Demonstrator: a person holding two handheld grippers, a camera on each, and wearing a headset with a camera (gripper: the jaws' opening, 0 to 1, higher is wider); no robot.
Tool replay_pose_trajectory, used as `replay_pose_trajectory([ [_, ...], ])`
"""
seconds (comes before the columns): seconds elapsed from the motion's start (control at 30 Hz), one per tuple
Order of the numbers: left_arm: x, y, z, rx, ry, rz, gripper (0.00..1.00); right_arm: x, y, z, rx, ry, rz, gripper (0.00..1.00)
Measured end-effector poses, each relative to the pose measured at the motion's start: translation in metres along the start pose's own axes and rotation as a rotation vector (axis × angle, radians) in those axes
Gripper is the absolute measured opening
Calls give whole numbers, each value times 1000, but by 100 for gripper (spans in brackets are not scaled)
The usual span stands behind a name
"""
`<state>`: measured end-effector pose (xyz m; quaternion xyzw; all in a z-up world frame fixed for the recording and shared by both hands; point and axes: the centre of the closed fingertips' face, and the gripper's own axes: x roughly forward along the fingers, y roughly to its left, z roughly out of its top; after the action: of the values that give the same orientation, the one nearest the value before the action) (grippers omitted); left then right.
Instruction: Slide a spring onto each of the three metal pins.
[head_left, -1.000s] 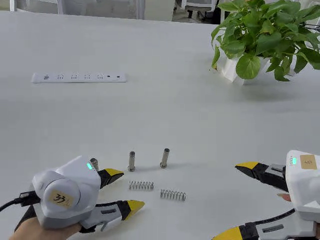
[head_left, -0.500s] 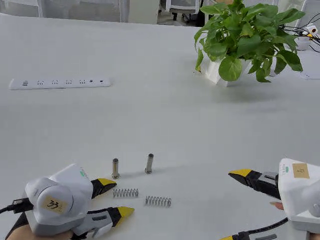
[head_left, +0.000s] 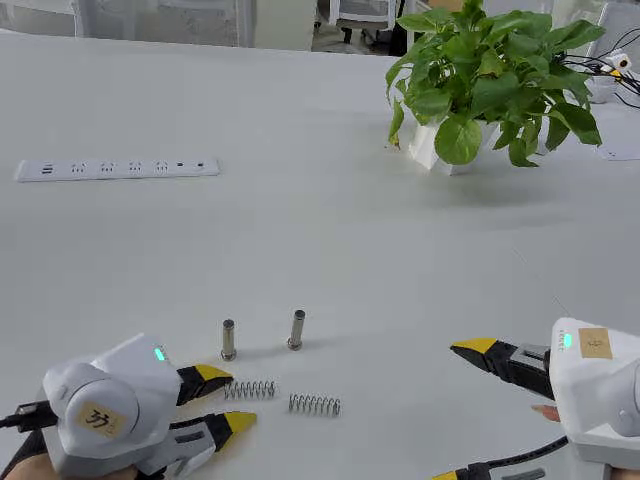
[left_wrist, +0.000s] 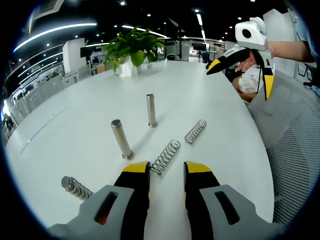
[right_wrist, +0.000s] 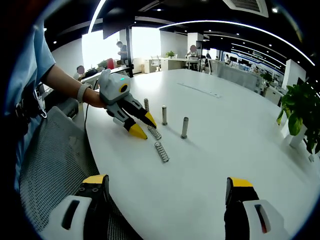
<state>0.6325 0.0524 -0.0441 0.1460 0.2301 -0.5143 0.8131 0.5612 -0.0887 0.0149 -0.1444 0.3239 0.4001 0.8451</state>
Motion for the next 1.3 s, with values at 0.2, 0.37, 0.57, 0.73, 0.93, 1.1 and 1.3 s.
replay_pose_trajectory([
  [0.2, 0, -1, -1, 9, 13, -8, 18, 0, 1, -2, 4, 2, 0, 97],
  [0.37, -1, -1, -2, 24, 28, -15, 15, 0, 3, -4, 6, 6, 1, 97],
  [0.57, -1, -1, -3, 25, 79, -22, 13, 1, 4, -5, 11, 4, 1, 96],
  [0.73, 0, -2, -3, 46, 118, -29, 12, 3, 6, -5, 10, 5, 7, 96],
  [0.93, 0, -2, -5, 66, 145, -29, 10, 4, 7, -5, 8, 5, 8, 96],
  [1.1, -2, -3, -7, 79, 196, -37, 9, 4, 7, -6, 9, 6, 8, 96],
  [1.3, -2, -5, -7, 122, 262, -56, 9, 4, 8, -5, 10, 4, 8, 96],
])
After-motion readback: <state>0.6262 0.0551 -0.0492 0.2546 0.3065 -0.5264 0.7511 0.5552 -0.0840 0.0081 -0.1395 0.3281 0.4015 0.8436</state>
